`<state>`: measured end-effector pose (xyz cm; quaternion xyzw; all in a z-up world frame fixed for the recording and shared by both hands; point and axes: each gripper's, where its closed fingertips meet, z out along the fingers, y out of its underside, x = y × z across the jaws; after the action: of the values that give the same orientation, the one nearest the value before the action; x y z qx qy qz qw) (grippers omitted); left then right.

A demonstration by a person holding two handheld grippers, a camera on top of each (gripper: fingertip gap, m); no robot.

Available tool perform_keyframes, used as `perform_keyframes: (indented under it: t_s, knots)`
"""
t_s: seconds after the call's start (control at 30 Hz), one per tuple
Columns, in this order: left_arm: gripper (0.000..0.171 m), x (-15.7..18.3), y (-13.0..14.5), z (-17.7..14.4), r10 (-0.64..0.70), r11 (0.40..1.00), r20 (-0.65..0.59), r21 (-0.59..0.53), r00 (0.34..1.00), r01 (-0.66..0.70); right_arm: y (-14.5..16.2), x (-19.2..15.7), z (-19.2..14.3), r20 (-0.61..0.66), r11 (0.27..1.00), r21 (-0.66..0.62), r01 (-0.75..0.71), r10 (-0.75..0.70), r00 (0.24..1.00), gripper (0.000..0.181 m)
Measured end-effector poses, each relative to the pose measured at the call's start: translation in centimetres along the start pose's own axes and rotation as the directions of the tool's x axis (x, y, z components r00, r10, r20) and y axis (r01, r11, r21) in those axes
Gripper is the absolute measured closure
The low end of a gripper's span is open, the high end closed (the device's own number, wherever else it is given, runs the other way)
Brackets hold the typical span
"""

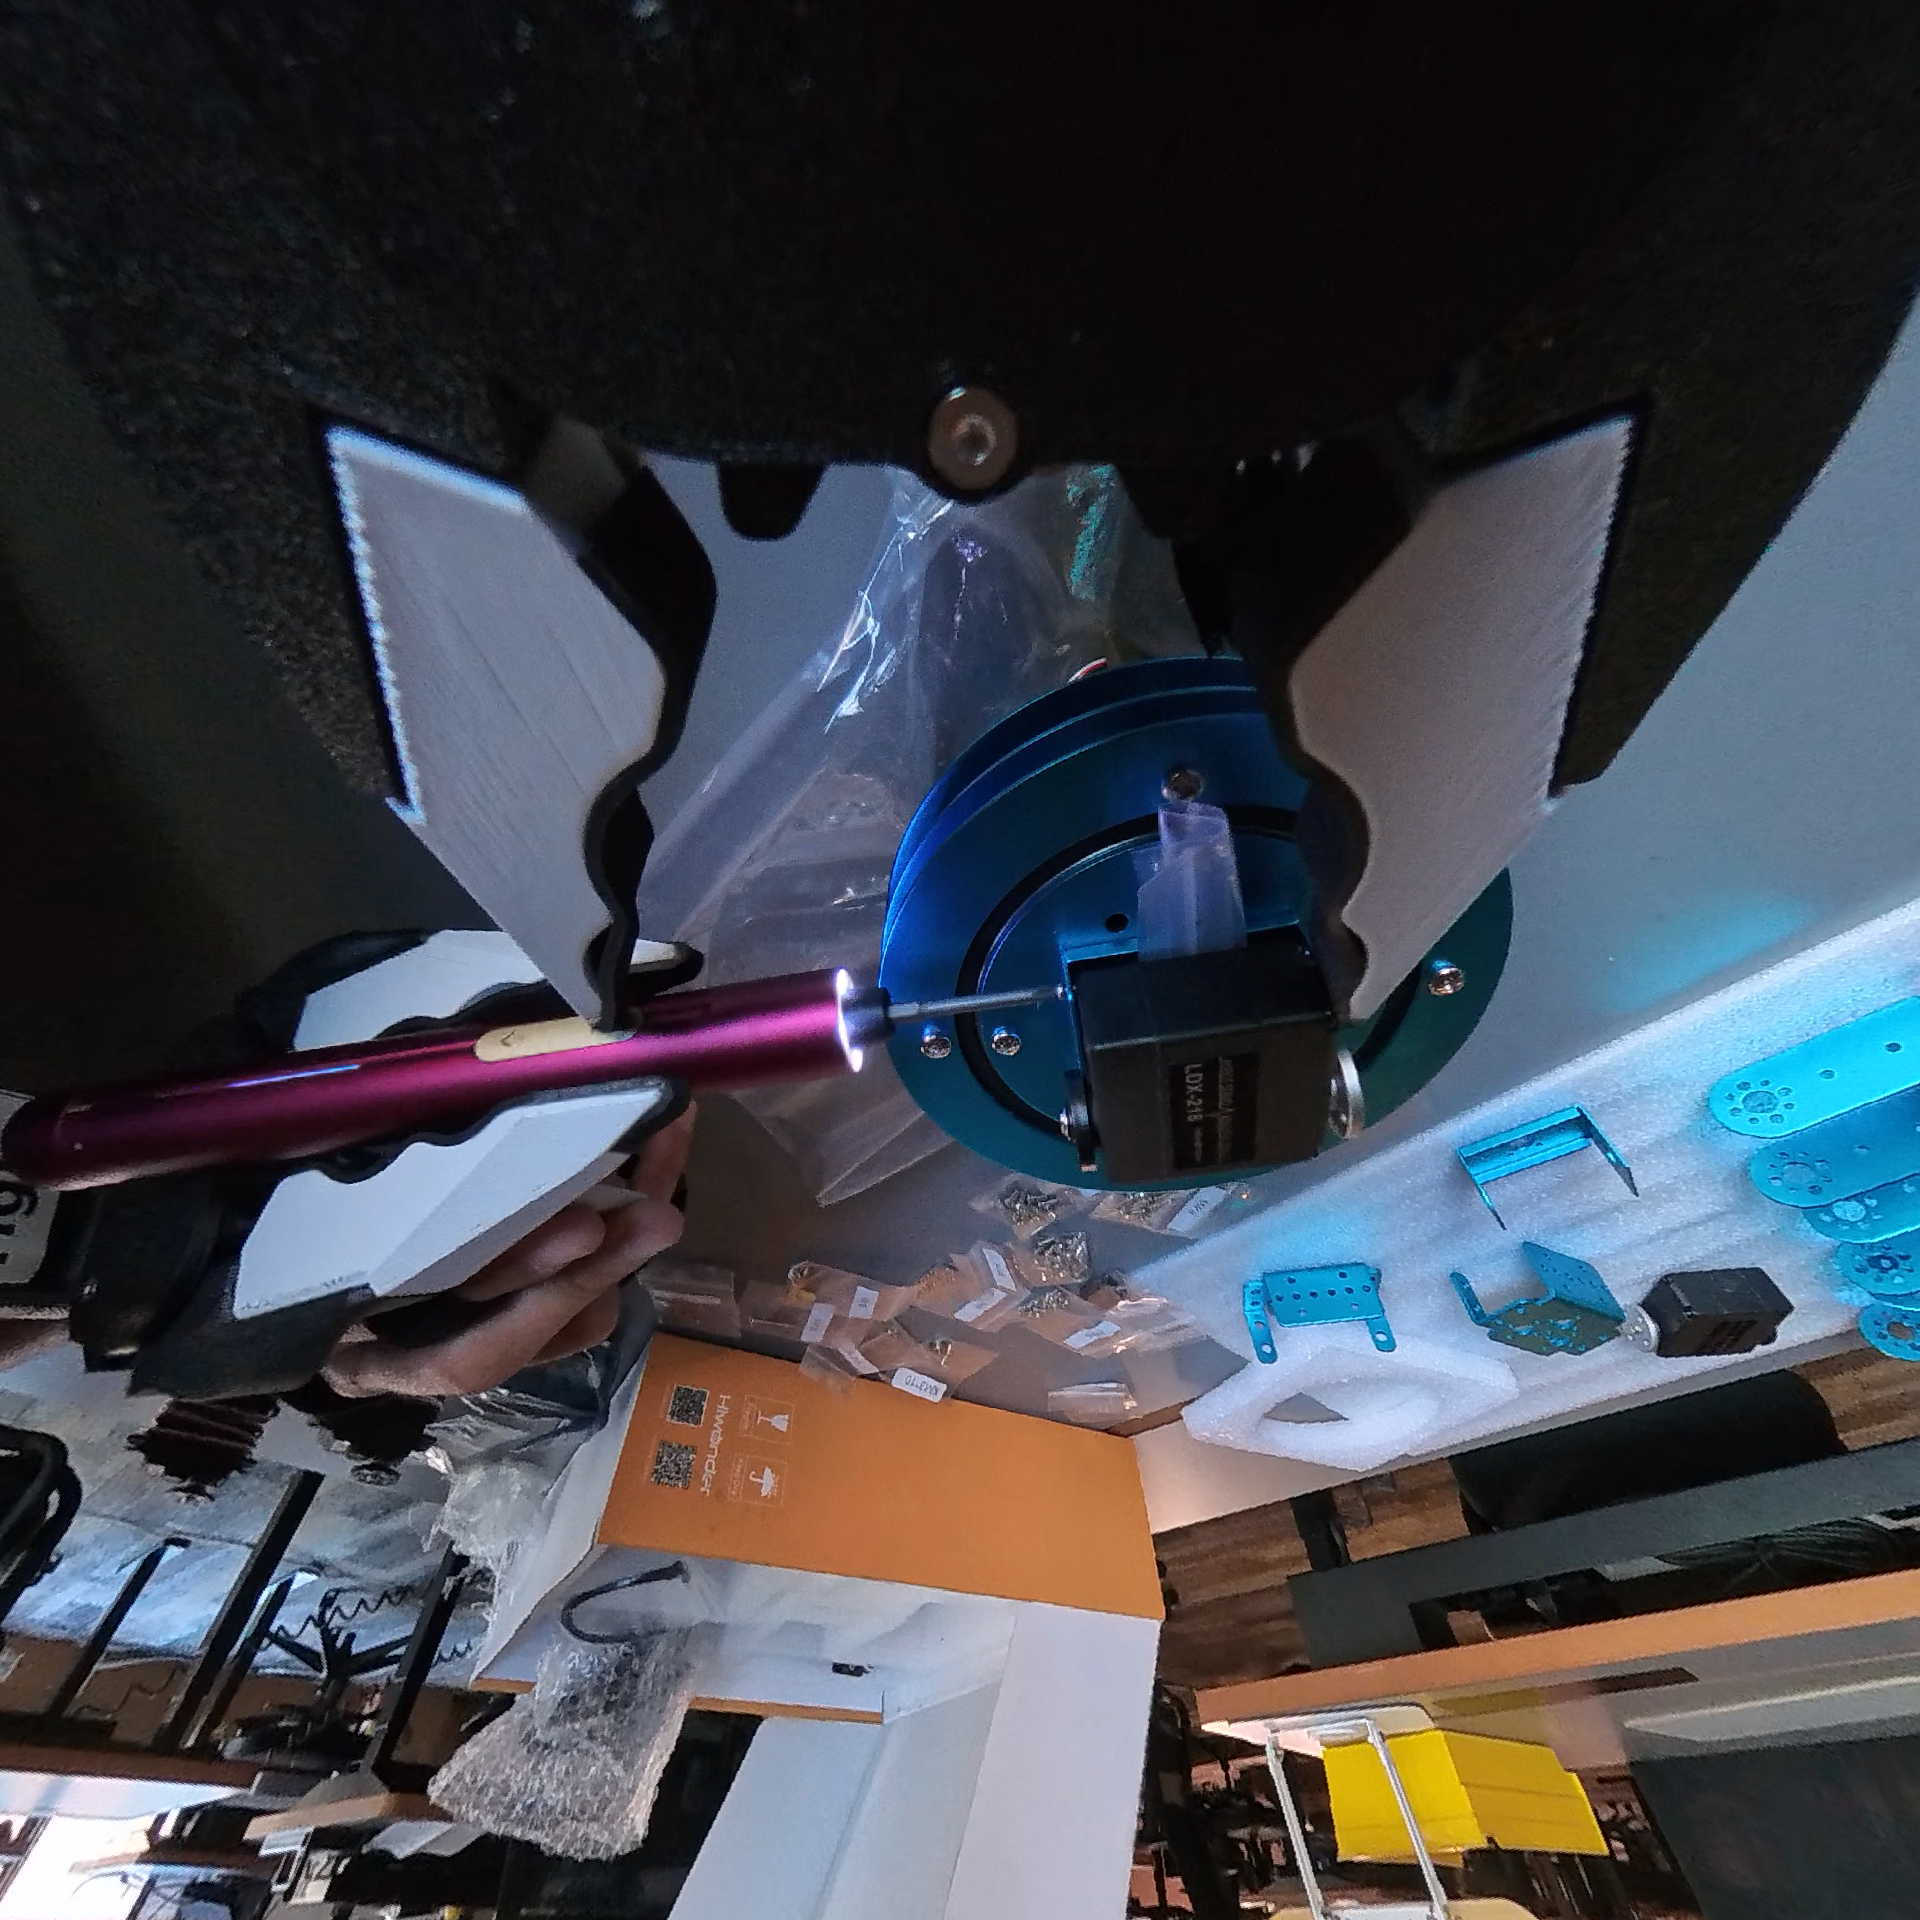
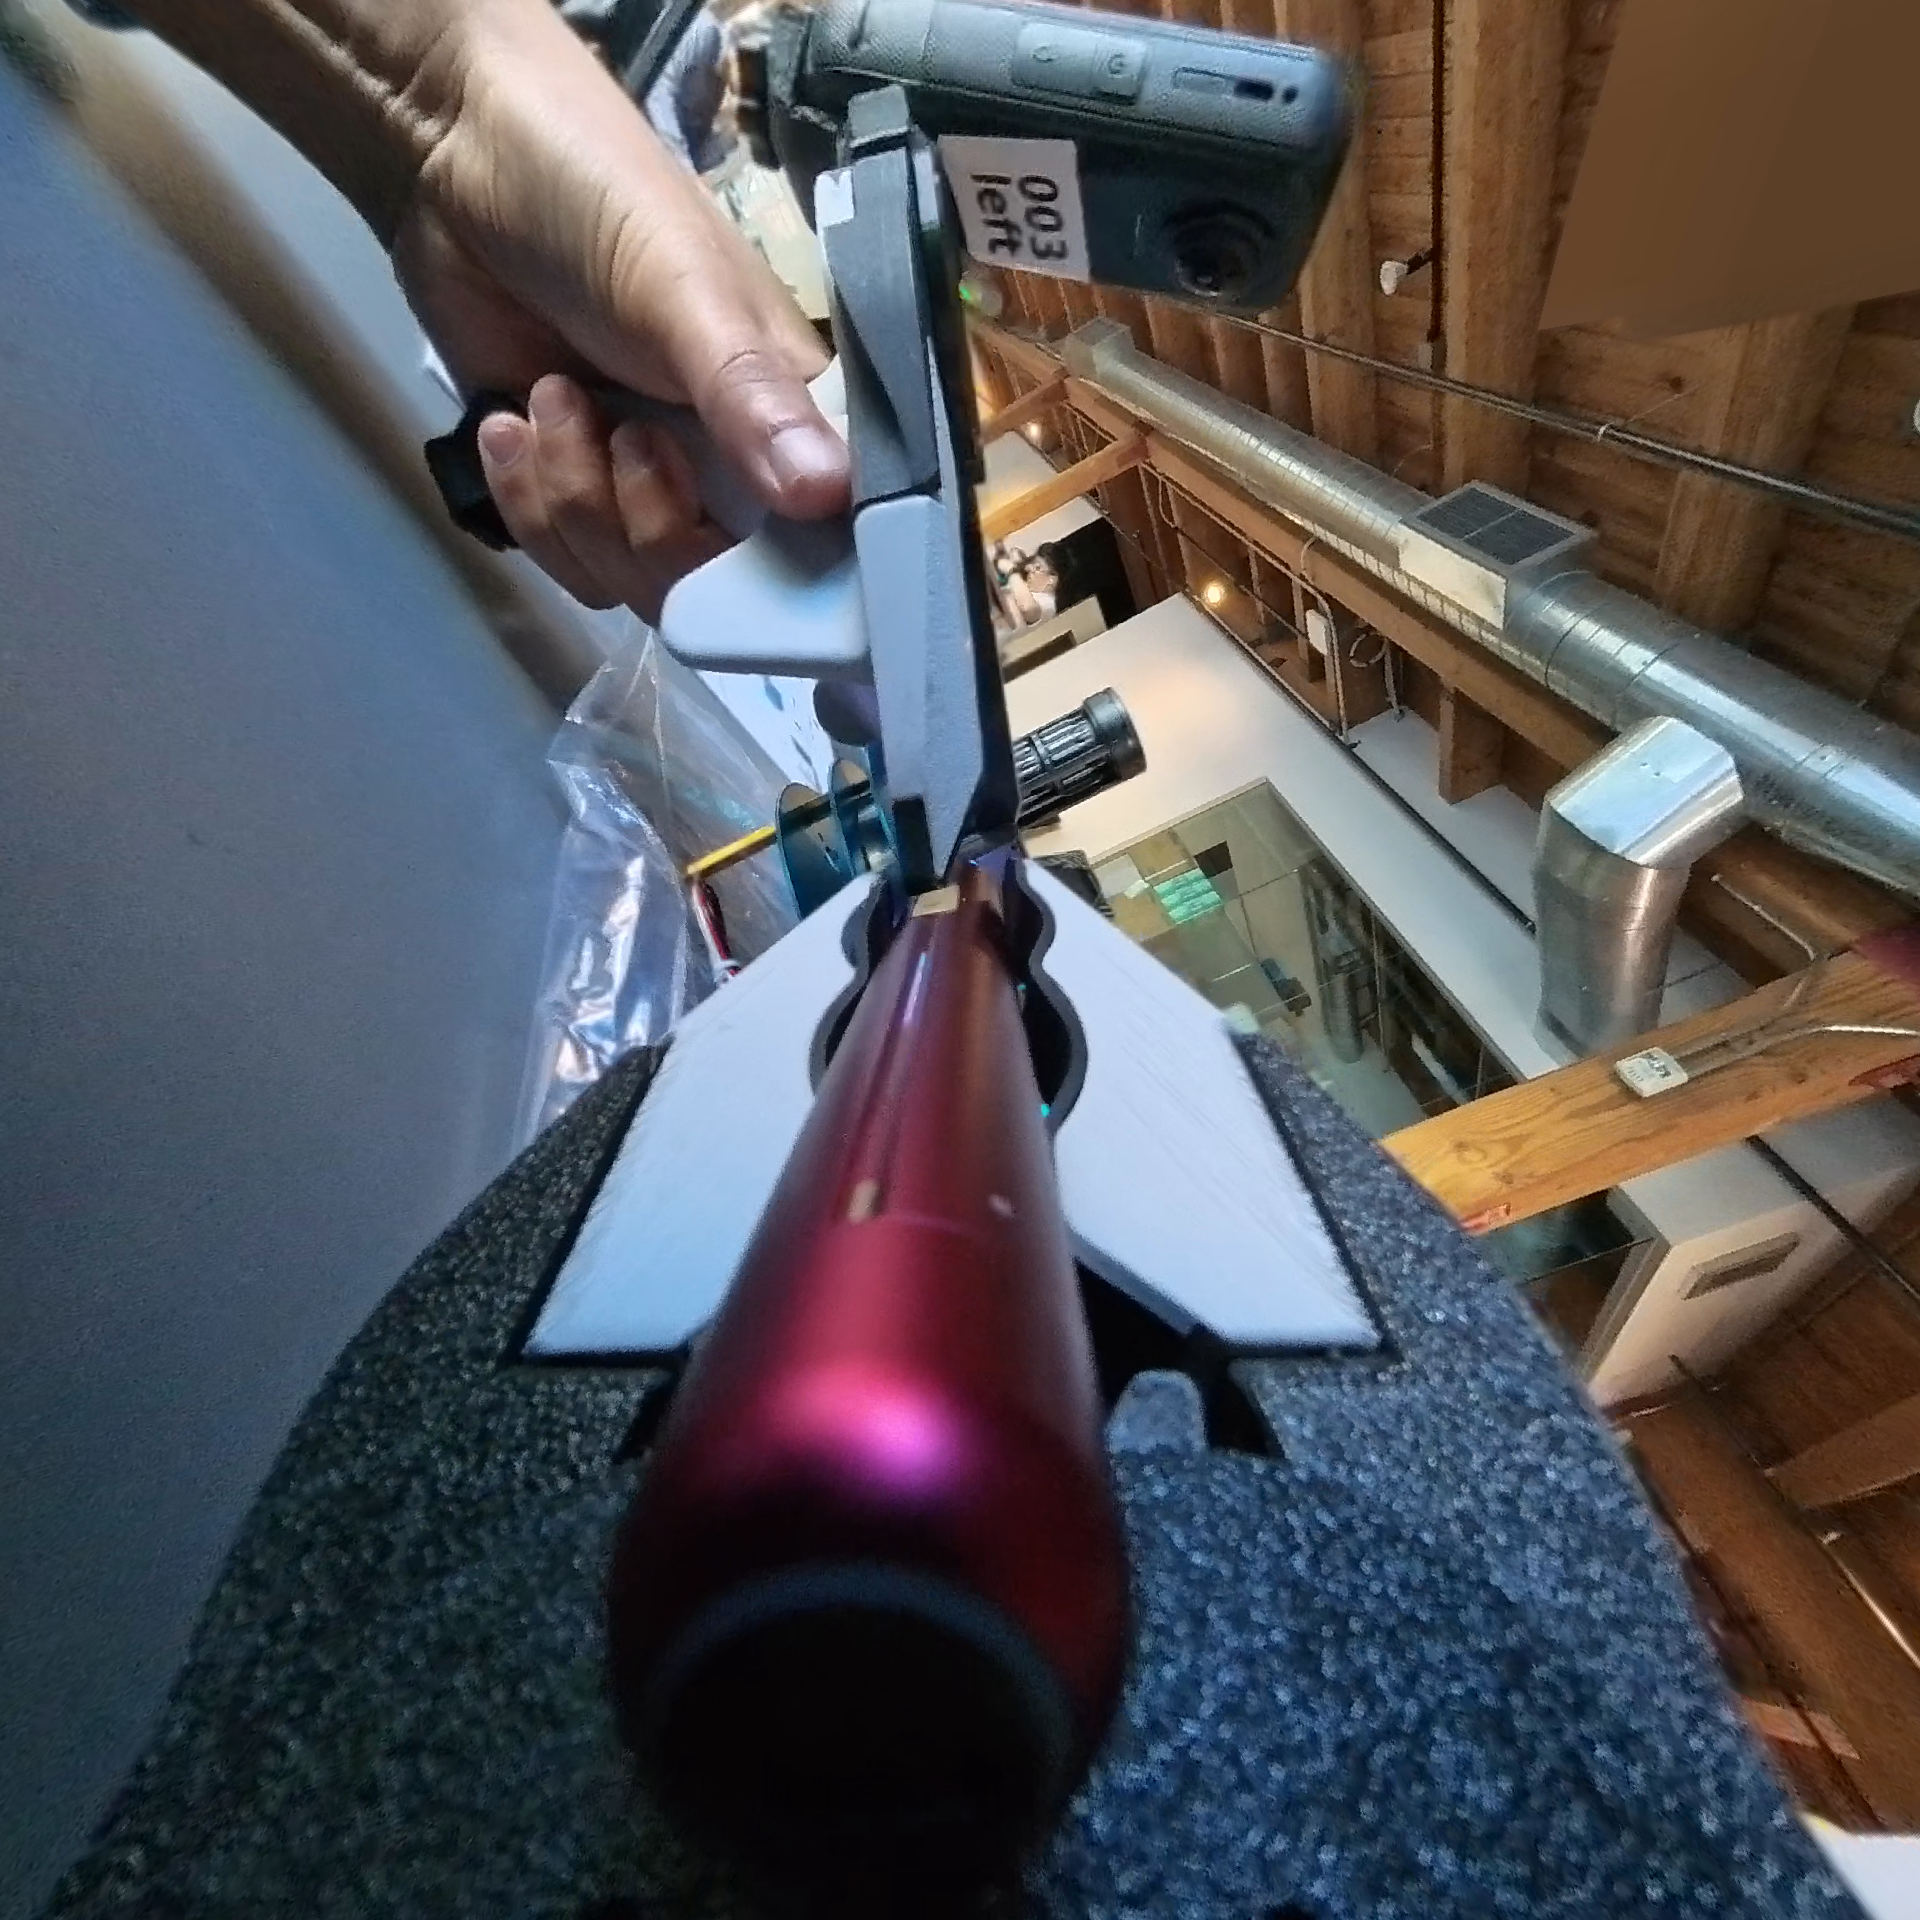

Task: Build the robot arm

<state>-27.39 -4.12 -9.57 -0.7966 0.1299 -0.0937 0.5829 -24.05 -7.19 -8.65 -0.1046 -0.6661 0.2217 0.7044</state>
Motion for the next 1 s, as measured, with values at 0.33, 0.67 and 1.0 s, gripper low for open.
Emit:
perform_keyframes:
  t_s: [0.33,0.67,1.0]
  knots:
    - [0.043,-0.20,-0.07,0.17,0.002,1.000,0.001,-0.002,1.000,-0.002,0.25,0.17,0.09,0.005,1.000,-0.005,-0.031,0.031,1.000,0.160]
    - [0.044,-0.36,-0.19,0.45,0.000,1.000,0.008,0.009,1.000,0.000,0.52,0.49,0.11,0.004,0.999,-0.011,-0.052,0.052,0.999,0.161]
    - [0.044,-0.52,-0.06,0.56,0.018,1.000,0.020,0.001,1.000,-0.018,0.59,0.43,0.17,0.015,0.997,-0.006,-0.073,0.073,0.997,0.160]
